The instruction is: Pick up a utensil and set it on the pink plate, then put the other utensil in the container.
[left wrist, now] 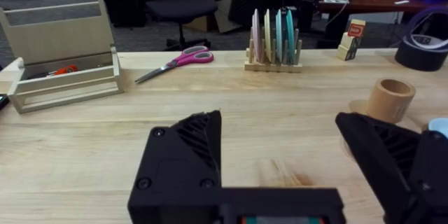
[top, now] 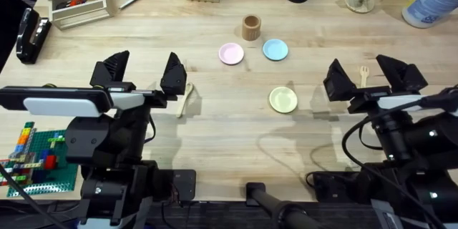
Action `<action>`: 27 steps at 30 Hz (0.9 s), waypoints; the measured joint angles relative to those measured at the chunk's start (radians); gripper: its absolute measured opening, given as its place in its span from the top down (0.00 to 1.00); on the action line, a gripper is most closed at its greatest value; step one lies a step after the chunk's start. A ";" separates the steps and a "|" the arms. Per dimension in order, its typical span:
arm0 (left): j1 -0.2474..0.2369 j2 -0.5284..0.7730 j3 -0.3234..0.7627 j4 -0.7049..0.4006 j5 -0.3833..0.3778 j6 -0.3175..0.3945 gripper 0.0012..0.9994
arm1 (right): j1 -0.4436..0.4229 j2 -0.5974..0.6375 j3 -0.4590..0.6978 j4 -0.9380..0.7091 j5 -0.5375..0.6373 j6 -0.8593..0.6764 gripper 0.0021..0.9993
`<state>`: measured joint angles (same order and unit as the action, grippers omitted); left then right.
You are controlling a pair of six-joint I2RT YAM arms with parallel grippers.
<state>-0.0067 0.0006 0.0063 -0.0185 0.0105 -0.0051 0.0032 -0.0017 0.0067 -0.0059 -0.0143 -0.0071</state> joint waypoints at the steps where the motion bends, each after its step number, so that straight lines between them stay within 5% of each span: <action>1: 0.000 0.000 0.000 0.000 0.000 0.000 0.01 | 0.000 0.000 0.000 0.000 0.000 0.000 0.00; 27: 0.000 0.000 0.000 -0.004 0.000 0.002 0.01 | 0.000 0.000 0.002 -0.018 -0.001 0.000 0.00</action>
<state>-0.0069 0.0010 0.0063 -0.0223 0.0105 -0.0036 0.0032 -0.0017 0.0086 -0.0238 -0.0151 -0.0071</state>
